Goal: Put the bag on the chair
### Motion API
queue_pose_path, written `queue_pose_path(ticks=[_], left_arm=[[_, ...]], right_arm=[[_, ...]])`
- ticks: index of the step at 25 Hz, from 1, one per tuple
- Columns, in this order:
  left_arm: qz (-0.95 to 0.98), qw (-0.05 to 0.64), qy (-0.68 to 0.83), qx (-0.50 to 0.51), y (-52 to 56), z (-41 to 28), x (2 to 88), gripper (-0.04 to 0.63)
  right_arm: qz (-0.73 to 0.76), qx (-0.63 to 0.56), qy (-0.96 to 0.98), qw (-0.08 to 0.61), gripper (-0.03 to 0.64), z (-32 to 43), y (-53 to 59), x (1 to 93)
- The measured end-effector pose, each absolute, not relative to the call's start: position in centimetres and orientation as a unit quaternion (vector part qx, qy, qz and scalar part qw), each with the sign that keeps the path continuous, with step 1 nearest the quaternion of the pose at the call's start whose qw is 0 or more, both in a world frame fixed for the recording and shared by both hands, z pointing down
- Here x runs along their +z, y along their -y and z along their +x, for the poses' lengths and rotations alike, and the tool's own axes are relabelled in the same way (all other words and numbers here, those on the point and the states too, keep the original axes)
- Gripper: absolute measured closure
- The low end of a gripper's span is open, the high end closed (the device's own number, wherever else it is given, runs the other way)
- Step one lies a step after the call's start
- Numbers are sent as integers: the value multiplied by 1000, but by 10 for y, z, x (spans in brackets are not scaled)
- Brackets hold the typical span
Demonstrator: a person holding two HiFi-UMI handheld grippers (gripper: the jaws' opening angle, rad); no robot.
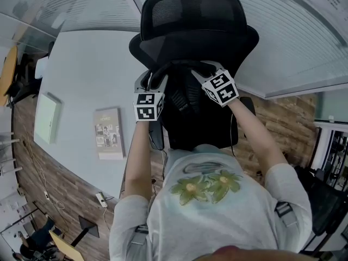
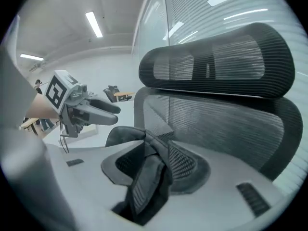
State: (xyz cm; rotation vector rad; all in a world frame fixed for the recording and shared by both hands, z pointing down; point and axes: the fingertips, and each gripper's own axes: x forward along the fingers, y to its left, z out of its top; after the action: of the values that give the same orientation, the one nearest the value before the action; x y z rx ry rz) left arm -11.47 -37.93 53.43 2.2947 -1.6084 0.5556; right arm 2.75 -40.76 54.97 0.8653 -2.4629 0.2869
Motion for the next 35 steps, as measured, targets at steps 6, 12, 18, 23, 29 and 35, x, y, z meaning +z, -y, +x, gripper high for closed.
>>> queue_pose_path(ticks=[6, 12, 18, 23, 29, 35], left_arm=[[795, 150, 568, 154, 368, -105, 512, 420], [794, 139, 570, 159, 351, -94, 502, 525], [806, 155, 555, 132, 334, -72, 496, 578], [811, 154, 549, 128, 320, -56, 492, 580], [797, 183, 566, 100, 310, -61, 487, 580], [797, 177, 568, 102, 302, -60, 483, 580]], right_arm=[[357, 123, 903, 205, 571, 34, 400, 527], [349, 128, 911, 179, 609, 28, 378, 511], [347, 124, 914, 169, 609, 22, 352, 504], [366, 132, 906, 164, 609, 24, 337, 501], [362, 134, 908, 163, 609, 20, 323, 497], [357, 130, 911, 161, 611, 16, 316, 492]])
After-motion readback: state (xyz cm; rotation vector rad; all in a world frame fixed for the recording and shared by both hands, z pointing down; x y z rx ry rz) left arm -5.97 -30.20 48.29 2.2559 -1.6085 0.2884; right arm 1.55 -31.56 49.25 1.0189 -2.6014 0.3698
